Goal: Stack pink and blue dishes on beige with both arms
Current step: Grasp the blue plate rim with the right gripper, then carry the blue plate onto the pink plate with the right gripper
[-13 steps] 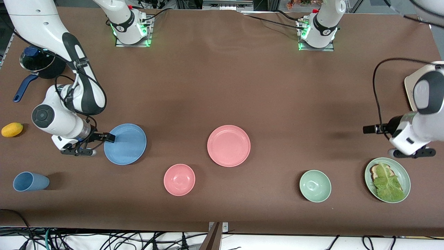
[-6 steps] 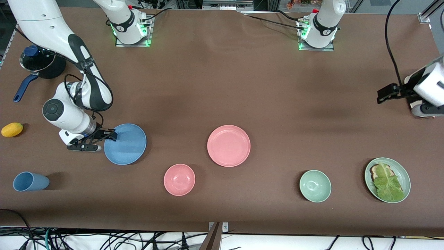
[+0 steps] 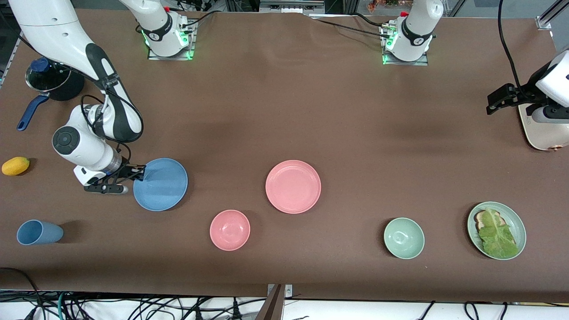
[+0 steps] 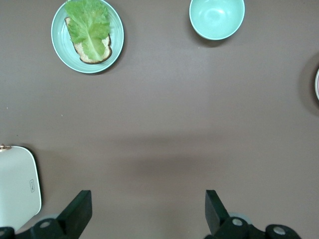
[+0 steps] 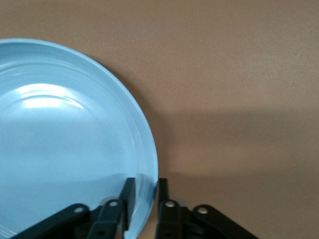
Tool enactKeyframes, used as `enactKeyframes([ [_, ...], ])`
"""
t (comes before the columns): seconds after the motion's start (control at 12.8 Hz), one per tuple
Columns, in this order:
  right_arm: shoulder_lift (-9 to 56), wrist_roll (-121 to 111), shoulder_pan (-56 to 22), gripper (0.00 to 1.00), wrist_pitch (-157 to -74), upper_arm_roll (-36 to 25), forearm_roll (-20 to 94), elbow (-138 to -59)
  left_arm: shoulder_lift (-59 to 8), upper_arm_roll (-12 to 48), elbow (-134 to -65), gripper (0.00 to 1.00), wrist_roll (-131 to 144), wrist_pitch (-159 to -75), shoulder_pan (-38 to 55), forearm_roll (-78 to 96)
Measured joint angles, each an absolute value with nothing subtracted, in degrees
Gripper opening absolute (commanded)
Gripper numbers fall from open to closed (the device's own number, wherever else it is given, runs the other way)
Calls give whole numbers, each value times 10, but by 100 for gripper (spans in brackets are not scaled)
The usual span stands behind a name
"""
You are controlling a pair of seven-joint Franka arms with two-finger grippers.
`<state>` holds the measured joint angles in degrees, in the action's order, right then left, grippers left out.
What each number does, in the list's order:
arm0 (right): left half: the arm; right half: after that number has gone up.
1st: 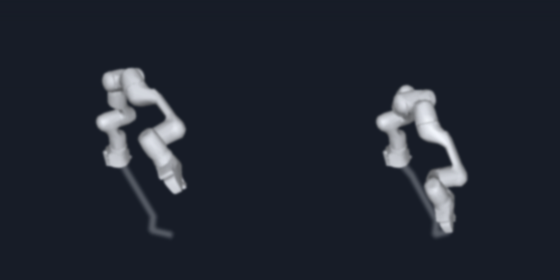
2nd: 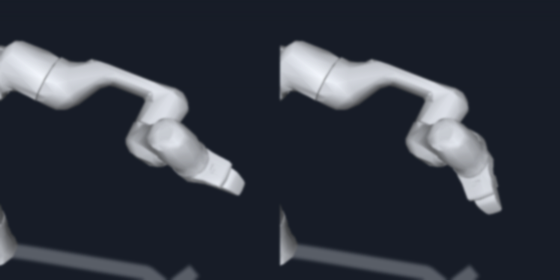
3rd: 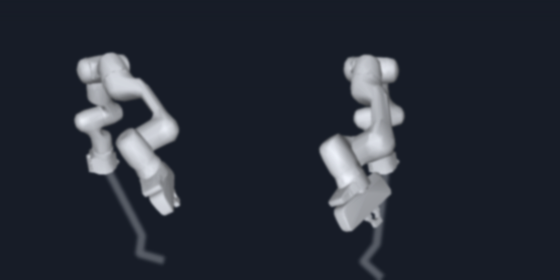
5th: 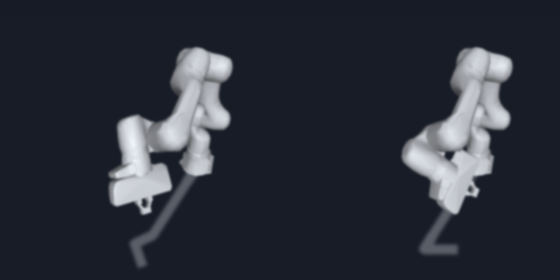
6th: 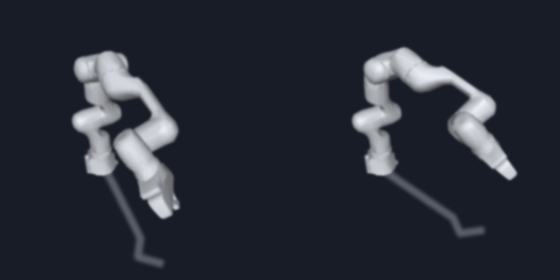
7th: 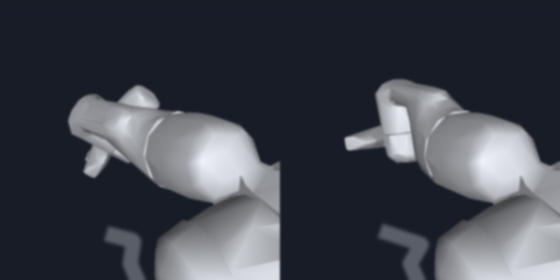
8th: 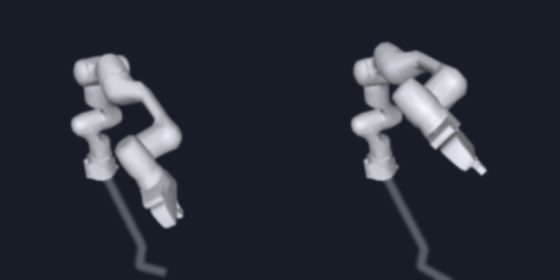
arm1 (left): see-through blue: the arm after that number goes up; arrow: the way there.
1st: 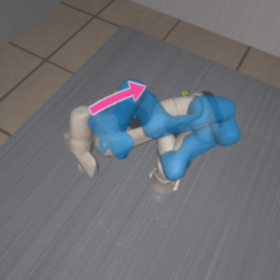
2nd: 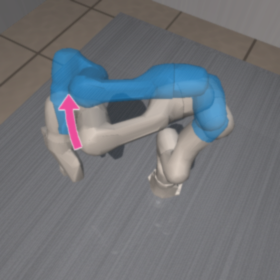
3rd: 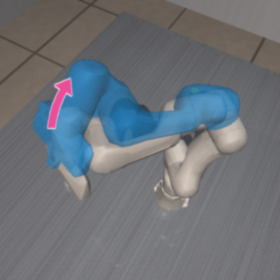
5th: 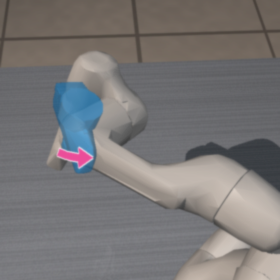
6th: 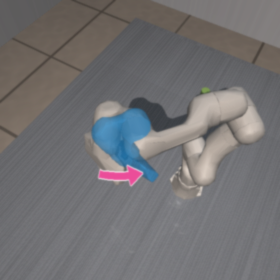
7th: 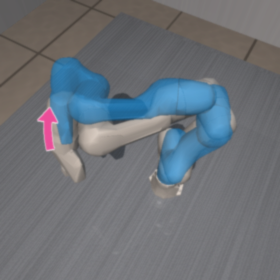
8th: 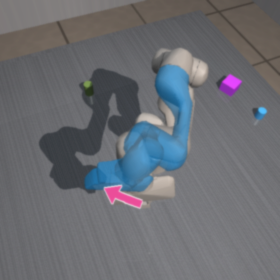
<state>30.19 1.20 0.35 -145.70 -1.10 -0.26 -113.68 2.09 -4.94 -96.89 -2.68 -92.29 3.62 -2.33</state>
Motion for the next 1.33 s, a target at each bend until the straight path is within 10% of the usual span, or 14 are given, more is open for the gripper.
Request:
enactKeyframes([
  [0.47,293,-7,4,0,-1442,-10,-2,-1132,19,-54,-961,100,-27,-951,33,-23],
  [1.33,279,69,-66,0,-1176,53,63,-906,13,-54,-955,100,-27,-954,33,-10],
])
